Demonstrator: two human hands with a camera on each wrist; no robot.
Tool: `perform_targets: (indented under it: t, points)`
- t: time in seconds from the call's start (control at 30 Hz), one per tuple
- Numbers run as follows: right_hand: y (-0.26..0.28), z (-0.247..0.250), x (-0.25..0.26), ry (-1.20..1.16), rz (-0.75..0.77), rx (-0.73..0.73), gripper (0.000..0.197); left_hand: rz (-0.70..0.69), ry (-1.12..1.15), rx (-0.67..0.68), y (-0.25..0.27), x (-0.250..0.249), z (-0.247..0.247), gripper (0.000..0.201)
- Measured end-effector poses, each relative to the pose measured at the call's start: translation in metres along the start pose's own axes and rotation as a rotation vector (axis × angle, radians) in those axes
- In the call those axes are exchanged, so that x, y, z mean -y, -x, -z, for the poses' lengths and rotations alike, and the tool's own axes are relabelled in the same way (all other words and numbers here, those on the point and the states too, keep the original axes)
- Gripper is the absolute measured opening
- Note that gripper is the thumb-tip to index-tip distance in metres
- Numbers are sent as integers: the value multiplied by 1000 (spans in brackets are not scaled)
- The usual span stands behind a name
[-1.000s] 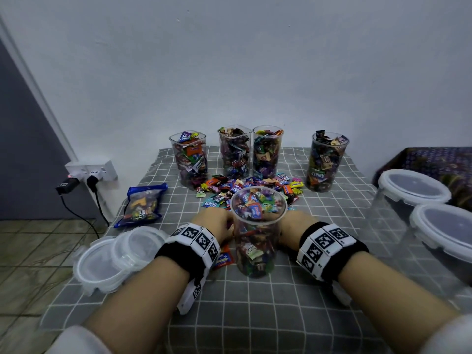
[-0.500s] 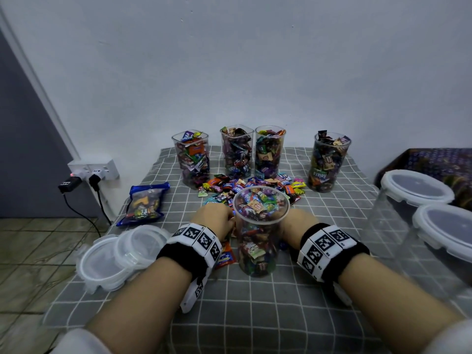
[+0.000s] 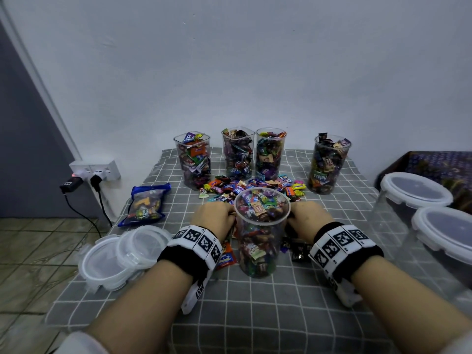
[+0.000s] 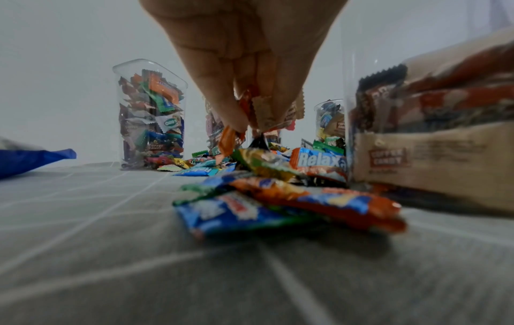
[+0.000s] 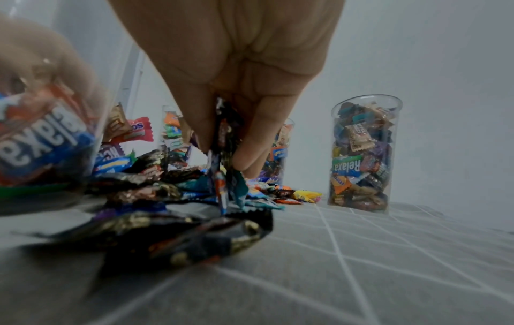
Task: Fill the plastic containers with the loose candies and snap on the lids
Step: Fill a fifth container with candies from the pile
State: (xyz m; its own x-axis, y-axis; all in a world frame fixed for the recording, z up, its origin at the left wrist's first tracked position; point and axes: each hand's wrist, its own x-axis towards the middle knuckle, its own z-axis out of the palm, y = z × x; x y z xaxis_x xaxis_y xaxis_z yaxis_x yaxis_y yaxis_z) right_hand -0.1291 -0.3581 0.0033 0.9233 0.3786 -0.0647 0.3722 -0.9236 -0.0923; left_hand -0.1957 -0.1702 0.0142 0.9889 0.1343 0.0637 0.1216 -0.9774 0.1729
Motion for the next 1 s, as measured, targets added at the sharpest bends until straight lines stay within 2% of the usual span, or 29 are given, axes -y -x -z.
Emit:
perform_targets:
  t: [0.17, 0.4, 0.57, 0.7, 0.83, 1.0]
  points:
    - [5, 5, -7, -89, -30, -49, 30, 22, 6, -4, 3, -2, 4, 28]
    - [17, 19, -13, -302, -60, -213, 26, 21, 34, -41, 3, -1, 3, 27]
    - [19, 43, -13, -661, 5, -425, 23, -9, 29, -63, 3, 0, 2, 29]
    - [26, 63, 3, -865, 135, -461, 20, -18, 41, -88, 2, 2, -1, 27]
    - [36, 74, 23, -830, 231, -417, 23, -24, 63, -115, 1, 5, -4, 26]
    - [47, 74, 36, -635, 260, -343, 24, -40, 77, -133, 1, 8, -6, 26]
